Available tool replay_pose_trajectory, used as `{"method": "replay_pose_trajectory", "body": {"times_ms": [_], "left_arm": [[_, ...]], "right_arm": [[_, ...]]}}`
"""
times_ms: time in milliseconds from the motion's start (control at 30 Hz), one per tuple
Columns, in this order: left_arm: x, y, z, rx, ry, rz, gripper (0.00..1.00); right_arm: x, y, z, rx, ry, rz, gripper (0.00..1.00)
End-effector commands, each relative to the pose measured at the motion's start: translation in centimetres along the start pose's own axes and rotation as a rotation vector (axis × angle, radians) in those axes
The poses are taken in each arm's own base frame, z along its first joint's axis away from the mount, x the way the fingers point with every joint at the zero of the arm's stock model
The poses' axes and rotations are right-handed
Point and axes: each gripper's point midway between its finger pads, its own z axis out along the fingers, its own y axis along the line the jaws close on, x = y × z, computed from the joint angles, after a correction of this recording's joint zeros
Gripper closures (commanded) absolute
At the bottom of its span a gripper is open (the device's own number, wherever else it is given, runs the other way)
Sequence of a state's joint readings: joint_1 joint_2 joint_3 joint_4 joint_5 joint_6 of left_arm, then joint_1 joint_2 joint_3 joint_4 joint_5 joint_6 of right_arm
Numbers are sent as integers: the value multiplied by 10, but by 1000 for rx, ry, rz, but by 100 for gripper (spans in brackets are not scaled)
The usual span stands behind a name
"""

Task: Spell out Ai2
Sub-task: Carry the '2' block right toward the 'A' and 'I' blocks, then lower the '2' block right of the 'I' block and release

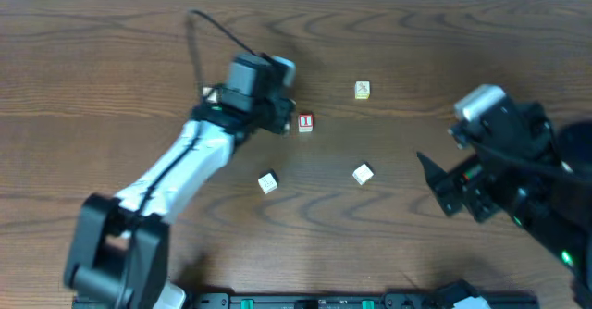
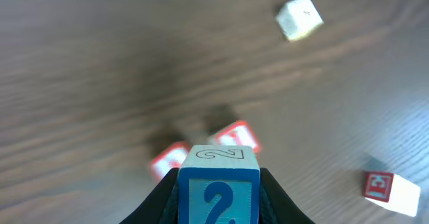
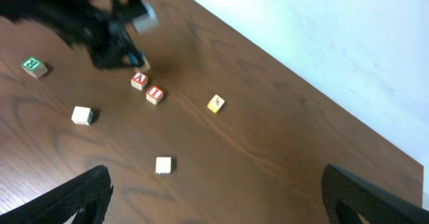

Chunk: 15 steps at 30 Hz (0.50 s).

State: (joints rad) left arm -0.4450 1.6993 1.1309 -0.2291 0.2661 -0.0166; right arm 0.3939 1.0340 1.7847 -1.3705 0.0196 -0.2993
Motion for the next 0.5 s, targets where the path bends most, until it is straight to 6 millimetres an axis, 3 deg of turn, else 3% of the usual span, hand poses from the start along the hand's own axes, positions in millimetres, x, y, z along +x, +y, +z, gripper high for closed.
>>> {"method": "replay_pose_trajectory", "body": {"times_ms": [0,167,467], "left_arm": [[-19,-22,16,-65,-17,-15,94],[-27,-43,36,-209,12,32,94],[-24,-63,70,-207,71,-238,94]], "right_arm": [[7,-8,-16,56,-9,47,1],[19,-7,-25,62,17,86,1],[26,-5,-25,56,42,110,1]]}}
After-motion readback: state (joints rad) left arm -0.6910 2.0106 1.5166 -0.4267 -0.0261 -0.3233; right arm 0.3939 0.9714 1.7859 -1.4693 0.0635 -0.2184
